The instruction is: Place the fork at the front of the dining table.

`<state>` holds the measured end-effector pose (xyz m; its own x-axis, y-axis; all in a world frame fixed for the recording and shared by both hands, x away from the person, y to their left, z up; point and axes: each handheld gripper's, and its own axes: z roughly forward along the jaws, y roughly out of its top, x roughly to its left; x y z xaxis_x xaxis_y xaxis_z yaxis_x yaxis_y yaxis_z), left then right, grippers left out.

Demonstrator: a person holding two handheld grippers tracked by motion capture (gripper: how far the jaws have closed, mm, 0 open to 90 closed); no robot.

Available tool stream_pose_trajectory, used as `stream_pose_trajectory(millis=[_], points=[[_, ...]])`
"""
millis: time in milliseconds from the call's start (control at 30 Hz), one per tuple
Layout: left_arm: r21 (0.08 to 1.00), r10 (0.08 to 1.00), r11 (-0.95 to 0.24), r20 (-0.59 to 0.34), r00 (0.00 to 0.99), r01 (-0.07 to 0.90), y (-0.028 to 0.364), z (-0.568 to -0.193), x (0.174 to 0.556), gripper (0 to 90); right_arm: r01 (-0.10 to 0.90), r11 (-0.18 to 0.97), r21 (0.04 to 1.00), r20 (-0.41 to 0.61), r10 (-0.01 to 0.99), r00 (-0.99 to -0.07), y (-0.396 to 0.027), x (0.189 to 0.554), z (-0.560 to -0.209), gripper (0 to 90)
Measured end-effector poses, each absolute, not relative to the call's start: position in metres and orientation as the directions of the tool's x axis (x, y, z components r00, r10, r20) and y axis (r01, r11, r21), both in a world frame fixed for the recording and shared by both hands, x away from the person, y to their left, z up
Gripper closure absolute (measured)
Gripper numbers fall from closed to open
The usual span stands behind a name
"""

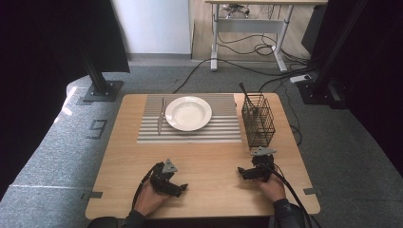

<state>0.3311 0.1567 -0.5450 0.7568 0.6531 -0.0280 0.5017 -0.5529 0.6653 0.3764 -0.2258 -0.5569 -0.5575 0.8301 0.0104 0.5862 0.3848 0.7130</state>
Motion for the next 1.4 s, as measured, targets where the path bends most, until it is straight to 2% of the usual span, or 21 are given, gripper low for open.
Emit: stream_pose_trajectory(millis=[433,967,1400], points=[[0.701,0.602,-0.546,-0.053,0.797,0.460,0.141,-0.509,0.352,2.8,0.589,0.380,0.714,0.010,0.834,-0.551,-0.225,0.375,-0.557,0.0],[0.718,0.537,-0.593,0.016,0.843,0.364,0.101,-0.458,0.391,4.8,0.585,0.383,0.715,0.007,0.833,-0.553,-0.225,0.375,-0.557,0.0],[0.746,0.494,-0.587,0.024,0.869,0.313,0.071,-0.423,0.425,7.9,0.584,0.386,0.715,0.006,0.831,-0.556,-0.225,0.375,-0.557,0.0]])
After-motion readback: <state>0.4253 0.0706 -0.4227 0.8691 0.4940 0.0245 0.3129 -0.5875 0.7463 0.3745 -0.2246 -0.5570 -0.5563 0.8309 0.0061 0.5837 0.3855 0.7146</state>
